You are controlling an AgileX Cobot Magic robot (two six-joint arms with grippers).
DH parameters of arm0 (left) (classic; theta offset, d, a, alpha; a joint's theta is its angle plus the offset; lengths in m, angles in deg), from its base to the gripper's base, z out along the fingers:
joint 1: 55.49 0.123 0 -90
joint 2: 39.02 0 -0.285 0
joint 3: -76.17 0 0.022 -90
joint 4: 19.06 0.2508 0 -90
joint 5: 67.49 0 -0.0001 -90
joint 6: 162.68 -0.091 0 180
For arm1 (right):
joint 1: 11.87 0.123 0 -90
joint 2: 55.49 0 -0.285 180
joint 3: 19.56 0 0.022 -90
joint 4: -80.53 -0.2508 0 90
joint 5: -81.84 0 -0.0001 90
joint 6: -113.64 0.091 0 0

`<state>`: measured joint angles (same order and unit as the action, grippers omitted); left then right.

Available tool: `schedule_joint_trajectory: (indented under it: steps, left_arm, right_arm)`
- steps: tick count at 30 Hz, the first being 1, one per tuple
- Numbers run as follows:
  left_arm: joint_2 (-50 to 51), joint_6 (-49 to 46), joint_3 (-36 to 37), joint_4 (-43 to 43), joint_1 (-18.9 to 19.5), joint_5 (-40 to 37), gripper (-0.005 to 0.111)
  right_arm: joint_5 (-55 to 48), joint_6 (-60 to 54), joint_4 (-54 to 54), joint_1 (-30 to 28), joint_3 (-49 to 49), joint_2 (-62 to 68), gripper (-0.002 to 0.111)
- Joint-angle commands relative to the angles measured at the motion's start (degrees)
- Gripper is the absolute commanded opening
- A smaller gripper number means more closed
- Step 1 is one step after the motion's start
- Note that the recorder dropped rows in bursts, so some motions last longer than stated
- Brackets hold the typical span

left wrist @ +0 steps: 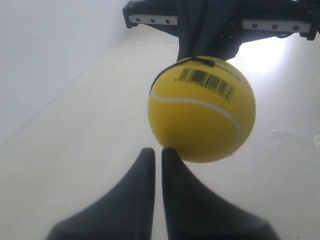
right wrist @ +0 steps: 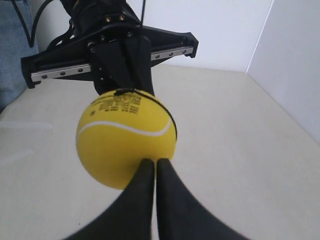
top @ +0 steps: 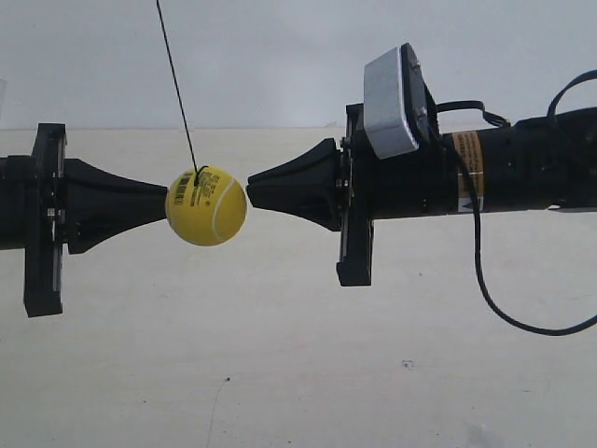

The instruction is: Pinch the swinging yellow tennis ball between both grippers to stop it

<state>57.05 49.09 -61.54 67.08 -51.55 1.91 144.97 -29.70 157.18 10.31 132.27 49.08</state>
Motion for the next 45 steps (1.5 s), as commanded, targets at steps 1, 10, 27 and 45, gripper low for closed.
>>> schedule_joint_trajectory:
  steps: [1,10,27,45]
  left_arm:
    - [-0.2,0.5,-0.1,0.2,0.0,0.6,0.005]
    - [-0.2,0.5,-0.1,0.2,0.0,0.6,0.005]
    - [-0.2,0.4,-0.1,0.1,0.0,0.6,0.005]
    - [-0.2,0.2,-0.1,0.5,0.2,0.6,0.005]
  right_arm:
    - [0.0,-0.2,-0.5,0.1,0.3,-0.2,0.000]
    - [0.0,-0.2,-0.5,0.1,0.3,-0.2,0.000]
    - [0.0,-0.3,-0.5,0.1,0.3,-0.2,0.000]
    - [-2.5,-0.9,-0.2,0.1,0.3,-0.2,0.000]
